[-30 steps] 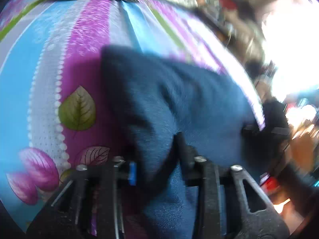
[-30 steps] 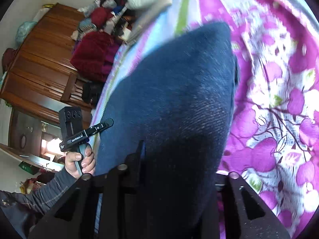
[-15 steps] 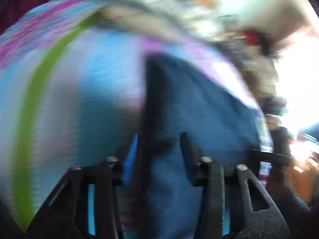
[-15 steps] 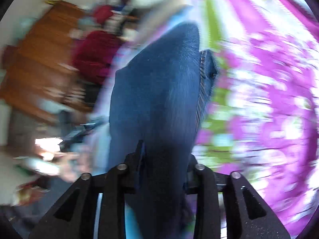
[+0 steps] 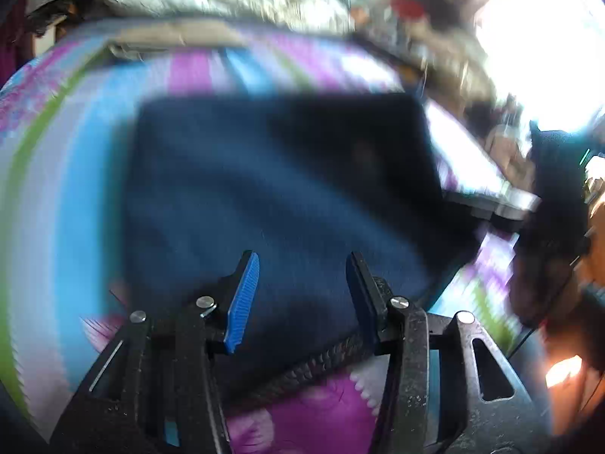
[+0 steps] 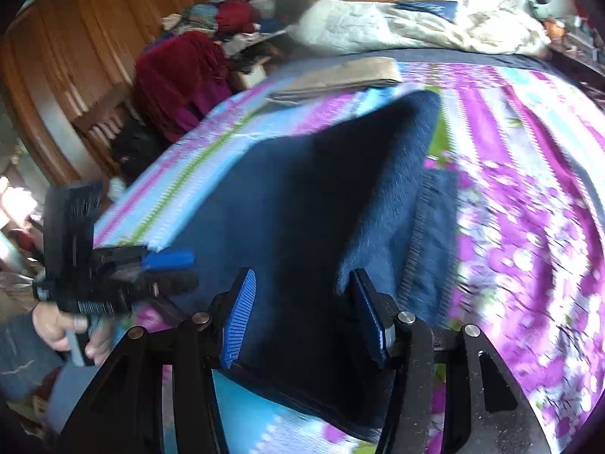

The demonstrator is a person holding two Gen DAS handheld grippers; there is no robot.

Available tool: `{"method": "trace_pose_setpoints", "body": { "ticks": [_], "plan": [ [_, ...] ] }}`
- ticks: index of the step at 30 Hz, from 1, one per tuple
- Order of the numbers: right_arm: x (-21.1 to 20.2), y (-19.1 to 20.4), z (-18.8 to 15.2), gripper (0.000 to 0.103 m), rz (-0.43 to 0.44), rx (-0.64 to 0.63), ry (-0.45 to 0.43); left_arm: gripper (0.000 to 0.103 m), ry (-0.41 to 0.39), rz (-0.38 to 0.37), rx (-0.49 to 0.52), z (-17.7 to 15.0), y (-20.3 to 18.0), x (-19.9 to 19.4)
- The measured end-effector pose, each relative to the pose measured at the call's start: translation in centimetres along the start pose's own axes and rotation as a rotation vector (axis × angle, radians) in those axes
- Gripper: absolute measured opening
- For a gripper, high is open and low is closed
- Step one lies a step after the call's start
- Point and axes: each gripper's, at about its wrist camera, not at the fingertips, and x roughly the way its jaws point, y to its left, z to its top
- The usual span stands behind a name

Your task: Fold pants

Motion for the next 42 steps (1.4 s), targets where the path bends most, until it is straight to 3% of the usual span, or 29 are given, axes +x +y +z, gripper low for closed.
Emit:
{"method": "trace_pose_setpoints", "body": {
  "ticks": [3,6,7,9,12,15,17,18,21,24,27,28,32,36,42],
  "plan": [
    [-0.9,-4.8,-1.3,0.057,-0.126,0.101,0.054,0.049,-0.053,-0.002,0.039,-2.0,0.3,-0.6],
    [-1.8,-9.5,-2.2,0.057,-0.213,0.209,0.089,0.048,-0.064,-0.03,-0.058,-2.0,2.7,-2.1],
    [-2.4,-10.2,-2.2,0.057,-0.304,0.207,0.093,0.048,-0.071,-0.03,-0.08,-2.1,3.4,-2.6],
    [-4.4,-10.8,-1.9,0.057,-0.345,0.232,0.043,0.048,-0.079,-0.015,-0.109,-2.4,4.0,-3.2],
    [-7.3,-8.4,-1.5,0.058,-0.345,0.209,-0.034,0.051,-0.084,0.05,-0.126,-2.6,3.5,-3.8],
    [-8.4,-2.6,-2.5,0.071,-0.35,0.112,-0.093,0.064,-0.109,0.11,-0.125,-3.6,1.8,-4.0],
    [-7.5,1.2,-4.4,0.084,-0.35,0.084,-0.073,0.074,-0.138,0.181,-0.112,-4.3,-0.3,-3.8],
    [-6.9,2.8,-5.8,0.085,-0.342,0.069,-0.05,0.079,-0.147,0.211,-0.12,-4.6,-1.2,-3.6],
    [-5.4,7.2,-10.0,0.085,-0.345,0.015,0.03,0.079,-0.123,0.218,-0.13,-6.7,-3.6,-3.3],
    [-3.3,7.9,-12.9,0.085,-0.367,0.025,0.095,0.079,-0.11,0.245,-0.129,-9.0,-5.5,-3.0],
    [-2.8,7.9,-14.2,0.09,-0.413,0.042,0.096,0.081,-0.083,0.304,-0.121,-9.9,-6.2,-1.7],
    [-2.6,8.0,-14.2,0.093,-0.419,0.065,0.107,0.089,-0.09,0.316,-0.116,-9.9,-6.4,-1.6],
    [-2.9,7.6,-14.5,0.095,-0.468,0.141,0.137,0.103,-0.048,0.325,-0.137,-9.0,-5.9,-0.9],
    [-2.7,6.8,-14.5,0.103,-0.467,0.152,0.167,0.103,-0.041,0.317,-0.155,-9.0,-5.7,-1.0],
    [-1.6,5.4,-13.1,0.103,-0.474,0.195,0.189,0.103,-0.067,0.31,-0.179,-9.9,-6.0,-1.3]
  ]
}}
